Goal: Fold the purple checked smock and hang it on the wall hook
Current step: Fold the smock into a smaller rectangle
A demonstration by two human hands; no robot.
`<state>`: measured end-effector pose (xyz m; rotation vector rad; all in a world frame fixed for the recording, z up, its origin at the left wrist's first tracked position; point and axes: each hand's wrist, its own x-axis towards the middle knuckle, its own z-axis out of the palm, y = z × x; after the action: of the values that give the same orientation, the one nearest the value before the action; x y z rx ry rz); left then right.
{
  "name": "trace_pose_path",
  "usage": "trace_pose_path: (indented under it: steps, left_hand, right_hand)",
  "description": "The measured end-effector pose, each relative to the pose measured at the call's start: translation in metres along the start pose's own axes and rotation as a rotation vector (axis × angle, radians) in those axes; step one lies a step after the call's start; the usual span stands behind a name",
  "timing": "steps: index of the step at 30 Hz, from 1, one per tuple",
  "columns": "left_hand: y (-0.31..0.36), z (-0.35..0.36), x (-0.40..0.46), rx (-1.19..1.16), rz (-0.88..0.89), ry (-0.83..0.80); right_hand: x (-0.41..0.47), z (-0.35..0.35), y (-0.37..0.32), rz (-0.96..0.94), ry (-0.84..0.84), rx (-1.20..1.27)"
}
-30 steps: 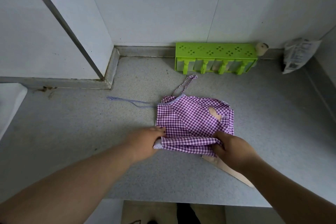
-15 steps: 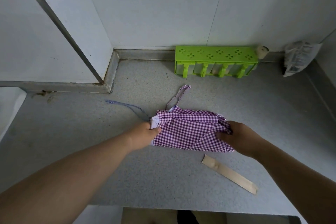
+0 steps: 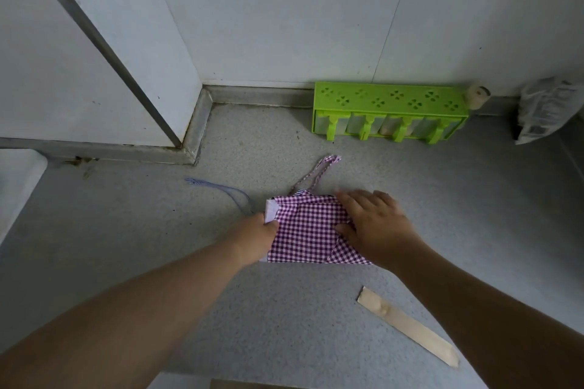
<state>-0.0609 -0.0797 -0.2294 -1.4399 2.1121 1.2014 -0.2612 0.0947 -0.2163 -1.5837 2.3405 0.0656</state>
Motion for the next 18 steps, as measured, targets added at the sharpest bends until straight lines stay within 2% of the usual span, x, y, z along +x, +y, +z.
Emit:
trace_pose_path:
  steps: [3,4,6,8,9,12,14,18]
  left_hand:
    - [-0.005,0.006,-0.001,-0.069,0.107,0.198]
    - [-0.007,0.007,-0.003,-0.007,0.199,0.289]
    - [-0.011,0.008,0.002,0.317,0.512,0.437]
    - [-0.007,0.008,0.009,0.585,0.794,0.423]
    - [-0.002,0.009,0.012,0.639,0.825,0.356]
    - [0.012,0.023,0.021,0.695,0.731,0.212]
    - [0.013,0.031,0.025,0.713,0.707,0.254]
    - [0.007,0.037,0.035,0.607,0.667,0.33]
  right_hand:
    - [0.015,0.009,-0.006,0.052,-0.019,0.015]
    - [0.017,0.013,-0.007,0.067,-0.005,0.019]
    - [0.024,0.018,-0.01,0.087,0.024,0.016]
    - [0.028,0.018,-0.015,0.111,0.055,0.018]
    - [0.031,0.019,-0.016,0.117,0.066,0.018]
    - [0.036,0.021,-0.018,0.103,0.122,0.005]
    - [0.039,0.023,-0.015,0.09,0.161,-0.016]
    - [0.039,0.021,-0.012,0.055,0.189,0.012]
